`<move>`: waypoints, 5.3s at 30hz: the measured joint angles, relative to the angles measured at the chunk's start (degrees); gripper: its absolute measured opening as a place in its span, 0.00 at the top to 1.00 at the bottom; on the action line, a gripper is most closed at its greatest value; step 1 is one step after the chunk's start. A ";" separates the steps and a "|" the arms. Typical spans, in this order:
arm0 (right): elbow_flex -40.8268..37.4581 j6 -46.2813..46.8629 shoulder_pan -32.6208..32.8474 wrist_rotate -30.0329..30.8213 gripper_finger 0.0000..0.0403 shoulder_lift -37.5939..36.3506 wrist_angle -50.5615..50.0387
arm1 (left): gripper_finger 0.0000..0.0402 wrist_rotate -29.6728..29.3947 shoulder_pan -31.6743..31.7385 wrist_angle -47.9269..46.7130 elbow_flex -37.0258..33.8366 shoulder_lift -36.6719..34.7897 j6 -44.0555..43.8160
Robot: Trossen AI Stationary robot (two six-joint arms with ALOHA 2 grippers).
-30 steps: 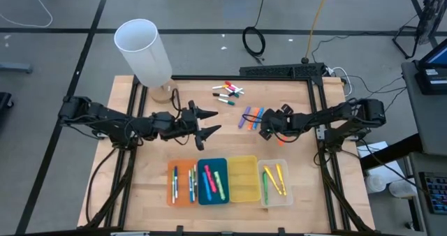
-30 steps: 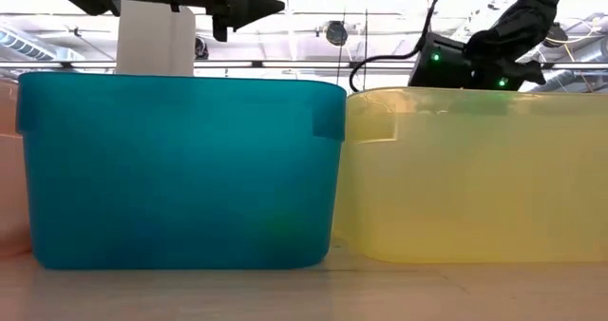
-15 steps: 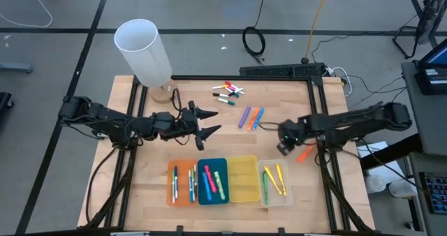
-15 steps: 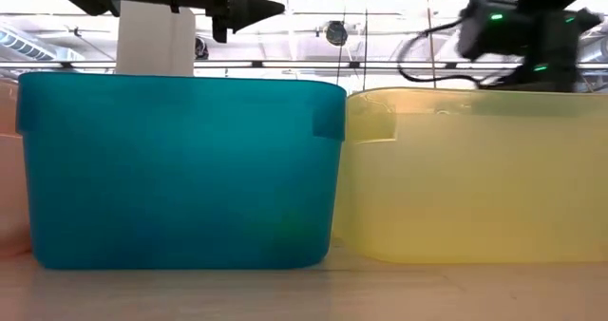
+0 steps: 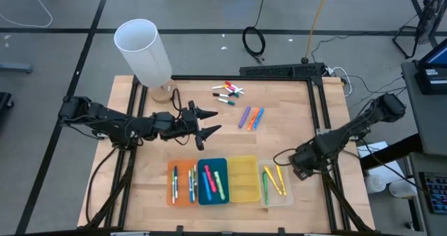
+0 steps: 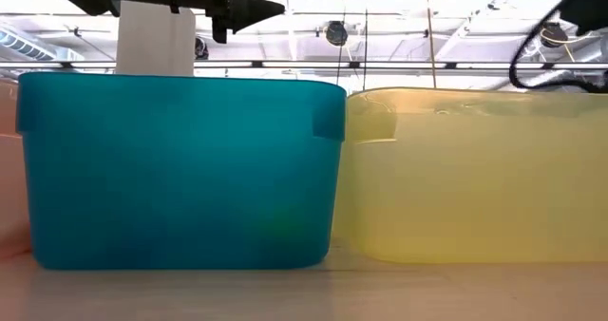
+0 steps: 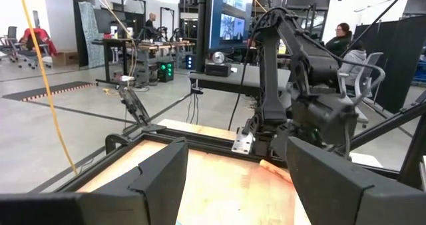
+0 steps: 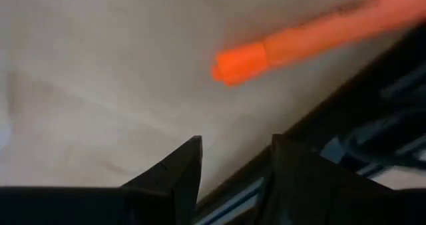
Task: Pick & Place Markers
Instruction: Put the right orange highlighter pen into the blue bin
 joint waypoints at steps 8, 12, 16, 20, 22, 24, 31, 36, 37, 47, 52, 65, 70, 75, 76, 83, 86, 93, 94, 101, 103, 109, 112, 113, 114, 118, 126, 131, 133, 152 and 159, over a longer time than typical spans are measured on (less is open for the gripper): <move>-4.19 7.32 1.47 1.28 0.58 6.47 4.51 | 0.36 0.00 0.02 0.04 0.00 0.00 -0.09; -8.21 5.51 -1.57 1.39 0.58 9.18 8.85 | 0.36 0.00 0.02 0.07 0.00 0.00 0.00; -9.36 0.41 -5.85 1.53 0.58 9.58 9.85 | 0.36 -0.02 0.02 0.13 0.00 0.00 0.19; -9.31 -4.72 -9.26 2.73 0.58 9.60 10.73 | 0.36 -0.02 0.27 0.17 0.00 0.00 0.17; -9.31 -7.00 -10.50 2.85 0.58 9.62 11.16 | 0.36 -0.04 0.35 0.23 0.00 0.00 0.15; -9.31 -9.08 -11.49 3.30 0.58 9.37 11.35 | 0.36 -0.04 0.32 0.24 0.00 0.00 0.18; -9.31 -16.00 -15.90 5.91 0.58 7.48 11.47 | 0.36 -0.02 0.32 0.24 0.00 0.00 0.20; -9.31 -18.65 -18.91 9.25 0.58 6.42 11.39 | 0.36 -0.02 0.32 0.26 0.00 0.00 0.20; -9.31 -18.74 -19.35 9.77 0.58 6.39 11.39 | 0.36 -0.02 0.32 0.26 0.00 0.00 0.20; -9.31 -19.08 -21.54 19.11 0.58 6.37 12.26 | 0.36 -0.02 0.32 0.26 0.00 0.00 0.14; -9.33 -19.54 -21.95 30.47 0.58 6.39 15.80 | 0.36 -0.02 0.32 0.24 0.00 0.00 0.13; -8.40 -41.85 -26.86 53.59 0.58 6.76 29.29 | 0.36 -0.02 0.32 0.21 0.00 0.00 0.20; -5.36 -51.35 -35.52 53.73 0.58 6.61 28.70 | 0.36 -0.02 0.32 0.21 0.00 0.00 0.26; -1.83 -56.89 -48.36 48.21 0.58 6.56 24.30 | 0.36 -0.01 0.32 0.19 0.00 0.02 0.31; -1.73 -58.00 -51.26 46.05 0.58 6.52 23.74 | 0.36 0.00 0.32 0.18 0.00 0.02 0.31; -2.80 -64.47 -68.55 40.97 0.58 6.52 21.55 | 0.36 0.00 0.32 -0.29 0.00 0.02 0.28; -2.82 -64.69 -73.16 40.94 0.58 6.52 22.09 | 0.36 0.00 0.32 -0.27 -0.01 0.02 0.31; -2.78 -65.39 -77.94 40.72 0.58 6.62 22.61 | 0.36 0.00 0.32 -0.24 0.00 0.02 0.28; -2.78 -65.38 -77.92 40.78 0.58 6.74 22.55 | 0.36 0.00 0.32 -0.22 -0.02 0.02 0.28; -2.71 -65.04 -78.37 40.76 0.58 7.09 21.91 | 0.36 0.02 0.32 -0.25 -0.02 0.02 0.26; -2.70 -64.94 -78.38 40.74 0.58 7.07 21.79 | 0.36 0.00 0.32 -0.22 -0.02 0.02 0.26; -0.90 -61.79 -79.29 40.45 0.58 7.12 16.26 | 0.36 0.00 0.32 -0.22 -0.02 0.02 0.28; 0.92 -60.92 -79.15 40.44 0.58 7.13 12.38 | 0.36 0.00 0.32 -0.22 -0.02 0.02 0.28; 1.50 -60.85 -79.13 40.46 0.58 7.13 11.60 | 0.36 0.00 0.32 -0.20 -0.02 0.02 0.26; 1.97 -60.90 -79.13 40.30 0.58 7.13 11.07 | 0.36 0.00 0.32 -0.20 -0.02 0.02 0.26; 1.89 -62.15 -79.59 37.59 0.58 7.73 10.83 | 0.36 0.00 0.32 -0.20 -0.02 0.02 0.24; 1.89 -62.43 -79.56 36.12 0.58 15.46 11.50 | 0.36 0.02 0.32 -0.24 -0.02 0.02 0.24; 1.84 -63.82 -79.53 32.53 0.58 19.59 12.18 | 0.36 0.02 0.32 -0.23 -0.02 0.02 0.24; 1.79 -64.09 -79.04 30.23 0.58 19.68 12.96 | 0.36 0.02 0.32 -0.25 -0.02 0.02 0.24; 1.74 -70.25 -74.29 25.30 0.90 17.21 18.84 | 0.36 0.02 0.32 -0.60 -0.02 0.02 0.35; 3.08 -73.14 -70.51 21.02 0.90 12.28 26.89 | 0.36 0.02 0.32 -0.60 -0.02 0.02 0.60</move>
